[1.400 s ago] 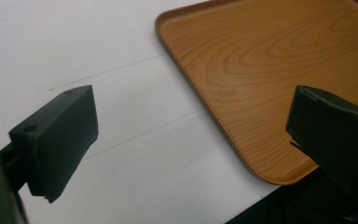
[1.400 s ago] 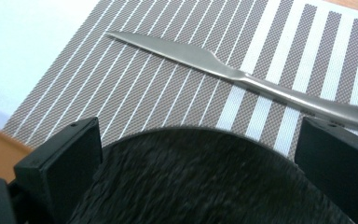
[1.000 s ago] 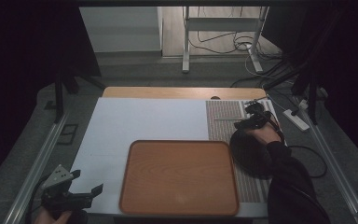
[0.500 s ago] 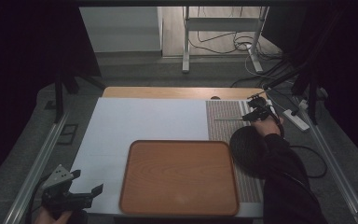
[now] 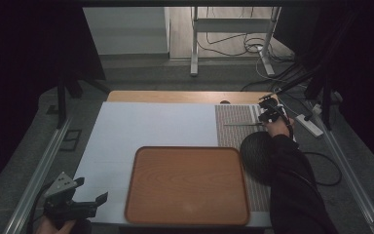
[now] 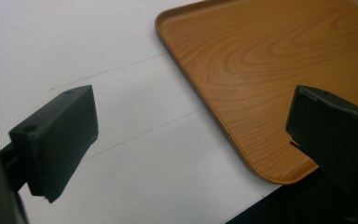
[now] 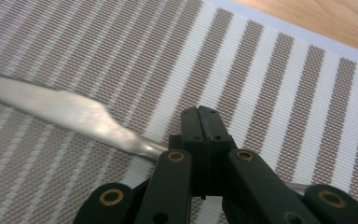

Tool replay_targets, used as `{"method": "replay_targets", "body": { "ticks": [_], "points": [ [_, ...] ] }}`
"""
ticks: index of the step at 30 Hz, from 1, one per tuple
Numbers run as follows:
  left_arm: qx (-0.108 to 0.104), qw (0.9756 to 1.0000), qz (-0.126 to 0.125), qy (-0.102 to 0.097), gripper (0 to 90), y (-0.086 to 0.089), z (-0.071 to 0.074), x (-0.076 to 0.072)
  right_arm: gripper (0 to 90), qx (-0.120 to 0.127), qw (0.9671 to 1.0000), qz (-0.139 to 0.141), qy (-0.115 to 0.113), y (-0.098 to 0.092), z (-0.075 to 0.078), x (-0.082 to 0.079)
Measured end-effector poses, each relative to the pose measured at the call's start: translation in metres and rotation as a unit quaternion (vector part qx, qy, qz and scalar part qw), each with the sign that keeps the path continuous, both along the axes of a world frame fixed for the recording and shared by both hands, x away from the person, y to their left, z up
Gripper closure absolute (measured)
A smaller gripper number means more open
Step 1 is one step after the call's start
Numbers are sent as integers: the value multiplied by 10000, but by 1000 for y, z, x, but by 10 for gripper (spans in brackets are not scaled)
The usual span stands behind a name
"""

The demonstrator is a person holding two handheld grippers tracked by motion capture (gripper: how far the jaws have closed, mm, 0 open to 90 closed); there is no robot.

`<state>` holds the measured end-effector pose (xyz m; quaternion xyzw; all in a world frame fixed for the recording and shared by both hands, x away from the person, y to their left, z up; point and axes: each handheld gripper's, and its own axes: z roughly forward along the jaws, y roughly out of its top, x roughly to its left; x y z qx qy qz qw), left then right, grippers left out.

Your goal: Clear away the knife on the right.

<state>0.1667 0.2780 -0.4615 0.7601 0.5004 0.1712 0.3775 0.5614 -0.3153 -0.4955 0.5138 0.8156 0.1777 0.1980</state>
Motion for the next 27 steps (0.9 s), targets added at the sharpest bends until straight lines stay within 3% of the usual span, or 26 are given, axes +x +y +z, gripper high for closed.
{"method": "replay_targets", "body": {
  "ticks": [1,3,4,6,7,11,16,18,19,22,23,25,27],
  "points": [
    [-7,10000,4,0,33,0,0,0,900,-67,10000,-9,18,-1,-2,0],
    [-11,10000,7,-2,33,0,0,0,900,31,10000,-47,25,-8,-2,0],
    [-8,10000,3,0,33,0,0,0,900,26,9997,-102,200,-13,0,-2],
    [-8,10000,2,-2,33,0,0,0,900,131,9993,-136,314,-17,1,-3],
    [-2,10000,-1,1,33,0,0,0,900,250,9978,-179,583,-23,3,-6],
    [10,10000,-7,1,33,-1,0,0,900,284,9947,-96,983,-34,7,-12],
    [14,10000,-5,1,33,-1,0,0,900,283,9908,64,1323,-40,9,-16],
    [16,10000,-8,-3,33,-1,0,0,900,230,9911,99,1308,-42,10,-17],
    [19,10000,-11,-3,33,-1,0,0,876,360,9934,82,1082,-44,13,-17],
    [20,10000,-11,-3,33,-1,0,0,658,472,9952,96,853,-42,19,-17],
    [18,10000,-10,-2,33,-1,0,0,658,472,9952,96,853,-42,19,-17],
    [21,10000,-12,-5,33,-1,0,0,474,565,9950,55,823,-39,21,-15],
    [24,10000,-13,-7,33,-1,0,0,366,567,9950,82,819,-33,22,-14]
  ]
}}
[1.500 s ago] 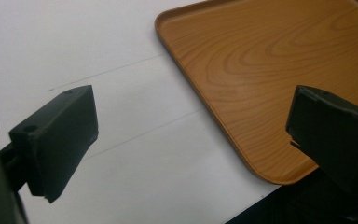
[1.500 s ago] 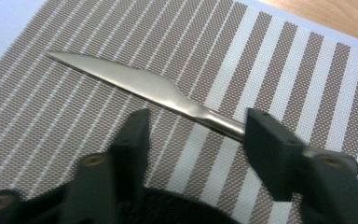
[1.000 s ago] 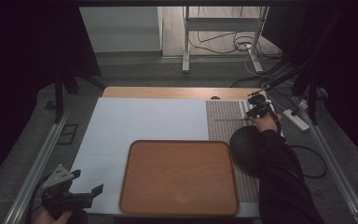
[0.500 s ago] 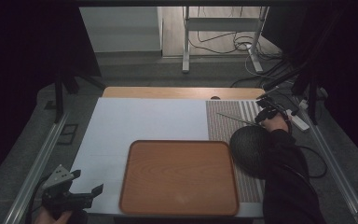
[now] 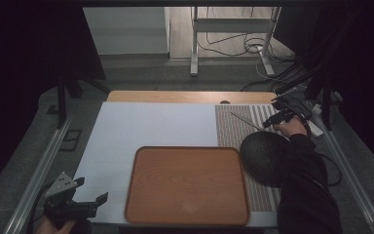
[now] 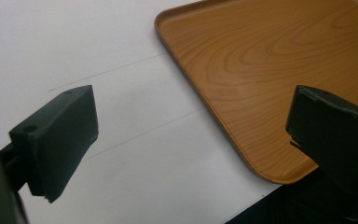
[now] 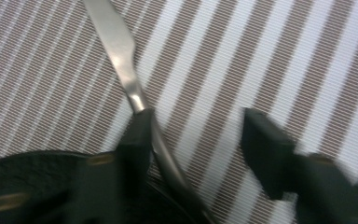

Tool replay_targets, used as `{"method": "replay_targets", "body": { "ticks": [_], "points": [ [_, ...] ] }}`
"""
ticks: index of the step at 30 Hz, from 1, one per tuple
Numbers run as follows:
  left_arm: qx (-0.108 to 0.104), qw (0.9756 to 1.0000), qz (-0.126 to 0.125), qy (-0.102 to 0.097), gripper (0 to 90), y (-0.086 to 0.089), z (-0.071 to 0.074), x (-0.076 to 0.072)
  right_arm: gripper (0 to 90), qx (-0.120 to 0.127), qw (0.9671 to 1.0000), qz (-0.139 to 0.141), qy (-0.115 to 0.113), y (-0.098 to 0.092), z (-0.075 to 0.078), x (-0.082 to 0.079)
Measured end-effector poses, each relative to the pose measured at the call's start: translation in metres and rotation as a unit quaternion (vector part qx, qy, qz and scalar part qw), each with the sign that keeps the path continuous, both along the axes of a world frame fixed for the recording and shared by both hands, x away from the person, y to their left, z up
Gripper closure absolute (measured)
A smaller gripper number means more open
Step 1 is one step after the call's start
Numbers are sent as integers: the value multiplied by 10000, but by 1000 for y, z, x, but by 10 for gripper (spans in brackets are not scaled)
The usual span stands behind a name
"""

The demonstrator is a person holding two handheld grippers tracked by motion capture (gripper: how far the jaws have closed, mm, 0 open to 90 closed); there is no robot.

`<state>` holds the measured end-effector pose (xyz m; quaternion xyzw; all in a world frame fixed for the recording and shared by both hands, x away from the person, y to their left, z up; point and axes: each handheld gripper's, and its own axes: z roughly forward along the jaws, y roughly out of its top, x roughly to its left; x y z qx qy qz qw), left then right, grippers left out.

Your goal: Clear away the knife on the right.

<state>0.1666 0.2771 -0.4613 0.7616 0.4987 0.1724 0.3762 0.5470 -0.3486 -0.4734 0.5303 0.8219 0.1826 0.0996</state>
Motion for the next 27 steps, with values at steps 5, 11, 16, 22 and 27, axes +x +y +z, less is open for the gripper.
{"method": "replay_targets", "body": {
  "ticks": [5,11,16,22,27],
  "points": [
    [3,10000,-2,1,33,0,0,0,32,-270,9996,10,-50,18,-1,4],
    [13,10000,-7,-2,34,0,0,0,0,-505,9985,90,180,27,-12,6],
    [11,10000,-8,-8,33,0,0,0,128,-700,9968,167,360,33,-25,9],
    [14,10000,-11,-12,34,0,0,0,514,-716,9952,475,471,30,-16,7],
    [30,10000,-11,-8,34,0,0,-1,785,-677,9932,719,613,20,-13,6]
  ]
}}
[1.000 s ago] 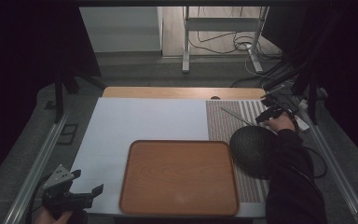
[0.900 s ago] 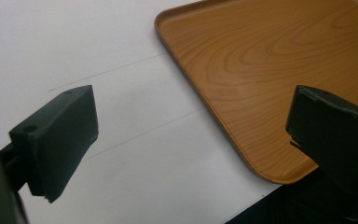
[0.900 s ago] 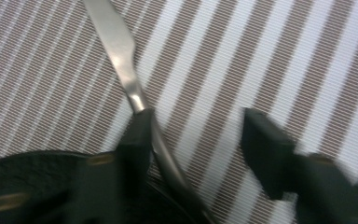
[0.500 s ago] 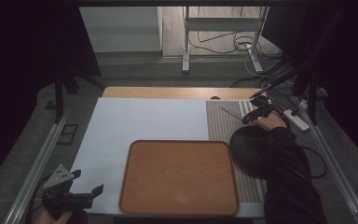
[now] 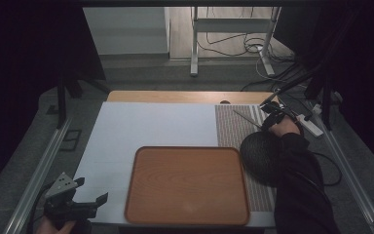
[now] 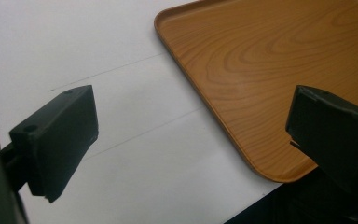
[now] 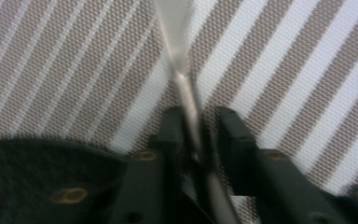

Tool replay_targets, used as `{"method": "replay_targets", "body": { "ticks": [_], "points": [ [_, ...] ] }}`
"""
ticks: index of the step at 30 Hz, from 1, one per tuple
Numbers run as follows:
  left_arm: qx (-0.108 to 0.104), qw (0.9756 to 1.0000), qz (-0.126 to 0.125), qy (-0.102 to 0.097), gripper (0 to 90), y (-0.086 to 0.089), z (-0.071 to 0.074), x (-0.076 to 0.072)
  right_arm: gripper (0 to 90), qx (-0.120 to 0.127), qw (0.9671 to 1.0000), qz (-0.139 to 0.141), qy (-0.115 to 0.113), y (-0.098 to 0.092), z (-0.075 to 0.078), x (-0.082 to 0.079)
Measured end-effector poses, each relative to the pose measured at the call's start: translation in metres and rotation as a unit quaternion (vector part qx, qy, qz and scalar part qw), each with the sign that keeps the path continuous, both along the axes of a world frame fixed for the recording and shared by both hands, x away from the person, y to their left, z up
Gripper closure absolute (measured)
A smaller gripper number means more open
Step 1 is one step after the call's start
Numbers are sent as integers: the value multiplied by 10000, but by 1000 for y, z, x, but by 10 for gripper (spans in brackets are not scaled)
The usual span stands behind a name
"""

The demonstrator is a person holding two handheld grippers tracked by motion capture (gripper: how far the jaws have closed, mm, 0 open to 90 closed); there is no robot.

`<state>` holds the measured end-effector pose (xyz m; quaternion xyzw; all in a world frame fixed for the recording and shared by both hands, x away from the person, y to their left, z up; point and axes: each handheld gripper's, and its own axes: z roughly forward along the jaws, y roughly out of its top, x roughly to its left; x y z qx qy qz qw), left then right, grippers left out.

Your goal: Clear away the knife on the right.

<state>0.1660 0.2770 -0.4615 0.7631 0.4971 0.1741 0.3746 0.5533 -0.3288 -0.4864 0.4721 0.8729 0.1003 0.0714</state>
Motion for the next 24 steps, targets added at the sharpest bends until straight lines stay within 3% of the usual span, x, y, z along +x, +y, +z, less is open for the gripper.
{"method": "replay_targets", "body": {
  "ticks": [1,3,7,8,9,11,18,24],
  "points": [
    [-6,10000,3,5,34,0,0,0,803,170,9998,-114,41,-5,0,0],
    [-19,10000,11,3,34,0,0,0,804,187,9998,-17,1,-6,0,-1],
    [-16,10000,6,7,34,0,0,0,806,145,9998,157,-27,-7,0,-2],
    [-17,10000,6,6,34,0,0,0,807,-9,9998,187,-121,-9,1,-2],
    [-20,10000,7,7,34,0,0,0,807,-9,9998,187,-121,-9,1,-2],
    [-26,10000,12,10,34,0,0,1,807,-134,9997,107,-196,-15,2,-3],
    [-18,10000,12,12,34,0,0,1,807,30,9985,-358,-412,-50,17,-11],
    [-17,10000,25,33,35,0,0,1,807,50,9979,-377,-516,-59,30,-21]
  ]
}}
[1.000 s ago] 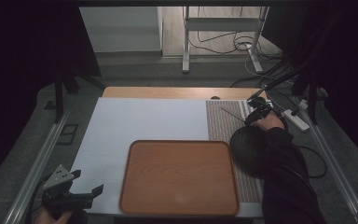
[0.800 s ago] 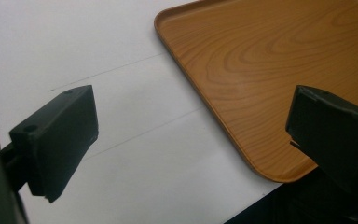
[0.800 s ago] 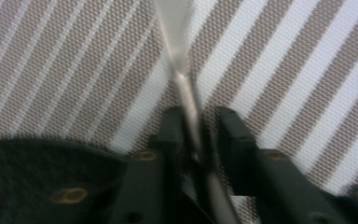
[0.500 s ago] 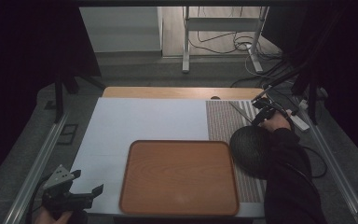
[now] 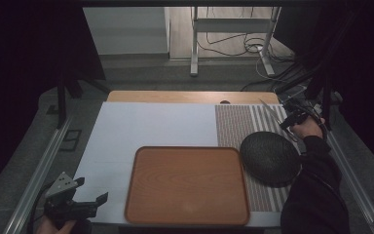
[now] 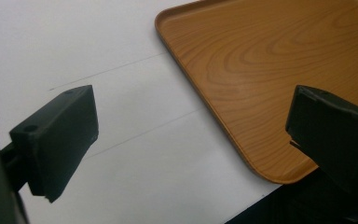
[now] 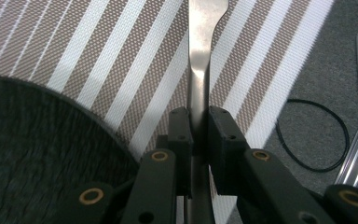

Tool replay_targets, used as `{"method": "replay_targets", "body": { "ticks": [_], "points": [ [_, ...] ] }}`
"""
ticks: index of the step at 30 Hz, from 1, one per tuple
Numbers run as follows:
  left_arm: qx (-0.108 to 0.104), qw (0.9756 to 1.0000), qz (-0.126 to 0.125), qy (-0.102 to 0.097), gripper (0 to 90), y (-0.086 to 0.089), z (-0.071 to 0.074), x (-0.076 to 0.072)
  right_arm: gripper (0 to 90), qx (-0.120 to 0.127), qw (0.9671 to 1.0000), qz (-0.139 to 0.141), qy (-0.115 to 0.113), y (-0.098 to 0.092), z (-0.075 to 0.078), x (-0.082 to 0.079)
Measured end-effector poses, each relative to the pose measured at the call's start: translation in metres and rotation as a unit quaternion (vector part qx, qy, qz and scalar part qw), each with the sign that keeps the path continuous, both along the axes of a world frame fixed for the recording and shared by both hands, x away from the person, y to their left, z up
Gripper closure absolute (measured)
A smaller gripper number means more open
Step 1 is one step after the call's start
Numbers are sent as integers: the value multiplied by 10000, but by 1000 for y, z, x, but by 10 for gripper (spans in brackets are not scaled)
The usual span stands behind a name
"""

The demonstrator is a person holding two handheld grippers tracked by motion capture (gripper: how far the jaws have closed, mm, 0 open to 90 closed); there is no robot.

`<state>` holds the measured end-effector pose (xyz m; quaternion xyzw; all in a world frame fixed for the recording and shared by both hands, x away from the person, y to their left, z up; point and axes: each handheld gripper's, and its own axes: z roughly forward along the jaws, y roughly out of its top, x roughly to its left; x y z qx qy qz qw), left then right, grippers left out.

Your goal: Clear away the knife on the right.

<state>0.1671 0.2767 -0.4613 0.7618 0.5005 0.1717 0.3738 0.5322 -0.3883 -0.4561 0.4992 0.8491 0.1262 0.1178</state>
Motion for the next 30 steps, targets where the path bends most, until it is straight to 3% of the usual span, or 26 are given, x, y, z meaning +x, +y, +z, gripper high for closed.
{"method": "replay_targets", "body": {
  "ticks": [10,18,30],
  "points": [
    [-3,10000,-1,-5,35,0,0,0,806,280,9992,276,87,22,6,-21],
    [-2,10000,-6,-12,35,0,0,0,806,259,9979,584,106,52,6,-39],
    [10,10000,-18,-27,35,0,0,-1,805,241,9920,1225,192,94,1,-75]
  ]
}}
